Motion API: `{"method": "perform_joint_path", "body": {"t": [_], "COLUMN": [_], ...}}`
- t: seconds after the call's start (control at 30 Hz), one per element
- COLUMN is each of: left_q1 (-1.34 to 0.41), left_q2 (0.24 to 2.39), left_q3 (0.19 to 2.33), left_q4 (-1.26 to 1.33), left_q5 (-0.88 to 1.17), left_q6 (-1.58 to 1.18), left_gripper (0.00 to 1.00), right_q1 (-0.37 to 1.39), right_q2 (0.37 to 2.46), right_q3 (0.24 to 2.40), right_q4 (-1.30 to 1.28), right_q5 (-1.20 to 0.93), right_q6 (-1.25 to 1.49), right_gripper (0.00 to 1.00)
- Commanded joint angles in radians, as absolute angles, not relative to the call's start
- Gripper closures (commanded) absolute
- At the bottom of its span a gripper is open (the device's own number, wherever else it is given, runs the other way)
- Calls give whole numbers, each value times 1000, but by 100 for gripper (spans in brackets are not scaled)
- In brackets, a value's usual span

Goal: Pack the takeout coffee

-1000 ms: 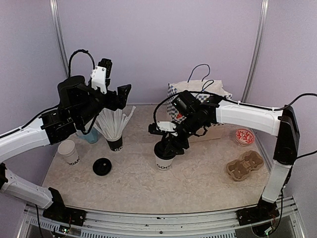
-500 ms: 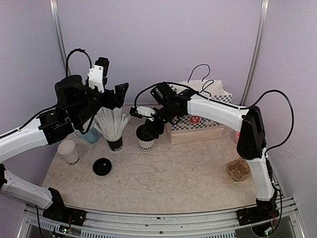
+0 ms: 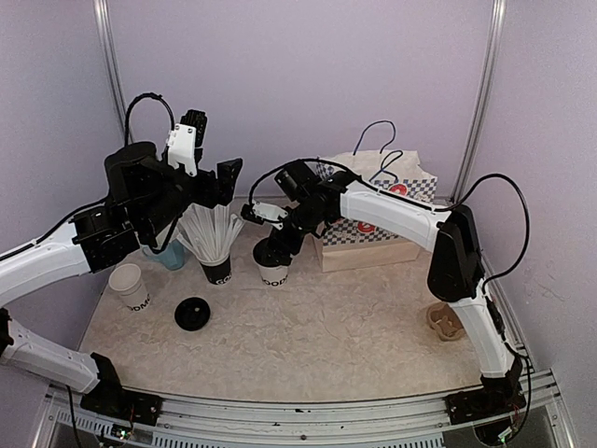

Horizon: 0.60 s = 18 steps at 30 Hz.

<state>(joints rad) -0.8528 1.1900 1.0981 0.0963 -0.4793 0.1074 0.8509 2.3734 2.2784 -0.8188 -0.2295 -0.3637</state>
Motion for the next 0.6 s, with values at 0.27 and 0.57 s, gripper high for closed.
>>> {"method": "perform_joint_path", "body": {"t": [0.27, 0.57], "left_q1": [-812, -821], "left_q2": [1309, 1298], "left_q3": [1385, 1315], "left_q4": [-373, -855], "left_q5": [-491, -343], "left_q6": [-138, -460], "left_gripper": [24, 44], "right_q1": [852, 662], "right_q2": [2019, 1567], "right_q3": [2054, 1414], "right_q4": [-862, -676], "right_q5": [-345, -751], "right_q6": [-390, -506], "right_gripper": [1, 4]}}
